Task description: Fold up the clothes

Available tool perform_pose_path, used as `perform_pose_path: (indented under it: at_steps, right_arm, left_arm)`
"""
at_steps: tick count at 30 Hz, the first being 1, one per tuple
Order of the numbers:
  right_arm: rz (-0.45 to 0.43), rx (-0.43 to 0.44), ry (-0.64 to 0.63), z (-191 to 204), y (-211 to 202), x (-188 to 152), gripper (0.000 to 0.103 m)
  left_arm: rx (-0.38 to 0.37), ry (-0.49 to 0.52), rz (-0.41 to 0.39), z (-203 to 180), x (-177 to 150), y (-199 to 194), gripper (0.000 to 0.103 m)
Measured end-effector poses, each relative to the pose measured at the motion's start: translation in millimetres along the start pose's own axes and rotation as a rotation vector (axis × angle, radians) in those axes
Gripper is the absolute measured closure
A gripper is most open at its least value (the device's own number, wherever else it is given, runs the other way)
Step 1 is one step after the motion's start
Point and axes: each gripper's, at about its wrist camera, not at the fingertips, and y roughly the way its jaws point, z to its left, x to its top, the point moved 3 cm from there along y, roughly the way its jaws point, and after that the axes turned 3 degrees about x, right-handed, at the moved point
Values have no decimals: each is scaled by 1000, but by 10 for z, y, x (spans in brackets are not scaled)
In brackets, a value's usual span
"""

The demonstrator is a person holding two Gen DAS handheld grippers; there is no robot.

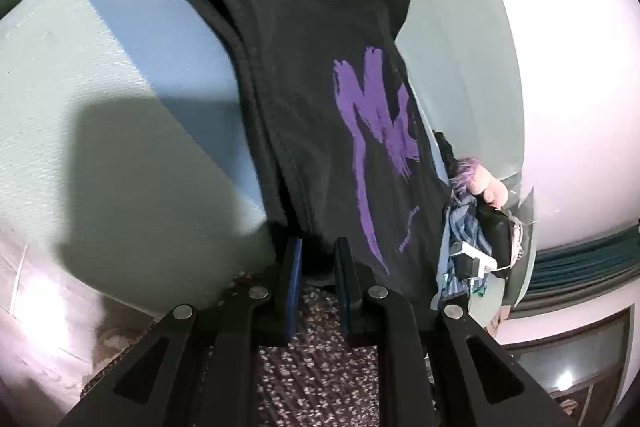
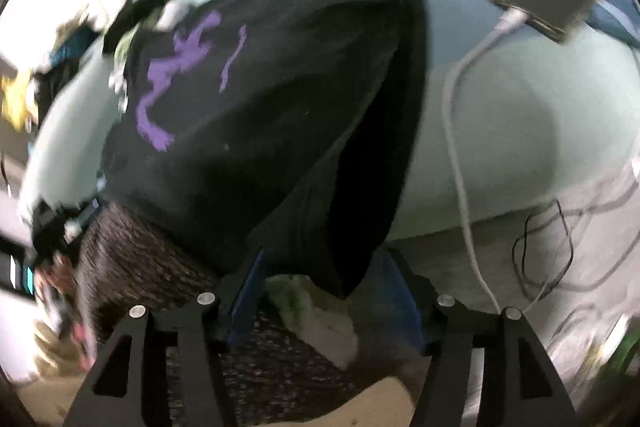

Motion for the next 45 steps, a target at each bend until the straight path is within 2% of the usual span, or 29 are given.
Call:
perform_pose_path:
  at_steps: [3, 4, 5, 7, 8, 10, 13, 16, 20, 23, 25, 26, 27, 28, 30, 32, 33, 37, 39, 40, 42, 43, 45]
  right_arm:
    - [80, -18, -66, 47, 235, 8, 39]
    - [111, -17, -72, 50, 323, -18, 49]
    - [143, -16, -78, 52, 410, -44, 75]
    - [166, -23, -63, 38, 482, -80, 101]
    - [142, -16, -45, 26, 430, -71, 102]
    - [83, 5, -9, 6, 269, -37, 102]
    - [-28, 49, 31, -6, -159, 49, 102]
    - [-25, 27, 38, -60, -340, -5, 102]
    - [-28, 41, 70, -109, -374, -66, 102]
    - [-26, 33, 46, -60, -358, -48, 102]
    - [-12, 33, 34, 5, -317, -37, 102]
    - [-3, 37, 29, 28, -281, -29, 102]
    - [6, 40, 23, 52, -245, -21, 102]
    - [14, 39, 17, 69, -215, -26, 102]
    - [26, 35, 5, 92, -165, -57, 102]
    - [29, 43, 4, 108, -139, -78, 101]
    - [29, 45, 3, 115, -131, -85, 101]
    - [21, 37, 28, 60, -134, -102, 100]
    - [15, 38, 46, 28, -135, -102, 100]
    - [7, 39, 50, 20, -149, -102, 100]
    - [-18, 41, 54, 16, -199, -104, 100]
    - [-31, 42, 56, 14, -223, -105, 101]
    - [-63, 47, 57, 14, -298, -104, 101]
  left_arm:
    - [11, -1, -2, 5, -6, 7, 87]
    - [14, -2, -3, 5, -10, 13, 87]
    - [20, -4, -3, -1, -15, 21, 87]
    - [28, -9, -8, -12, -23, 25, 89]
    - [16, -13, -19, -29, -15, -3, 95]
    - [-16, -22, -44, -74, 10, -72, 97]
    - [23, 19, -56, -176, 24, -136, 99]
    - [14, 27, -45, -209, 3, -115, 100]
    - [6, -7, -29, -163, 10, -88, 100]
    - [45, -9, 18, -150, -3, -46, 100]
    - [97, -43, 62, -115, -29, 4, 99]
    - [130, -62, 68, -91, -40, 20, 96]
    - [157, -81, 68, -68, -50, 32, 89]
    - [161, -92, 73, -58, -60, 50, 84]
    - [138, -113, 91, -55, -76, 97, 60]
    - [105, -155, 92, -61, -70, 118, 48]
    - [99, -176, 89, -63, -59, 122, 44]
    - [88, -227, 92, -95, -41, 202, 43]
    - [106, -230, 104, -134, -39, 272, 48]
    - [147, -230, 108, -144, -48, 300, 53]
    - [214, -267, 98, -85, -61, 296, 81]
    - [230, -295, 94, -37, -72, 281, 89]
    - [183, -326, 82, 8, -83, 218, 92]
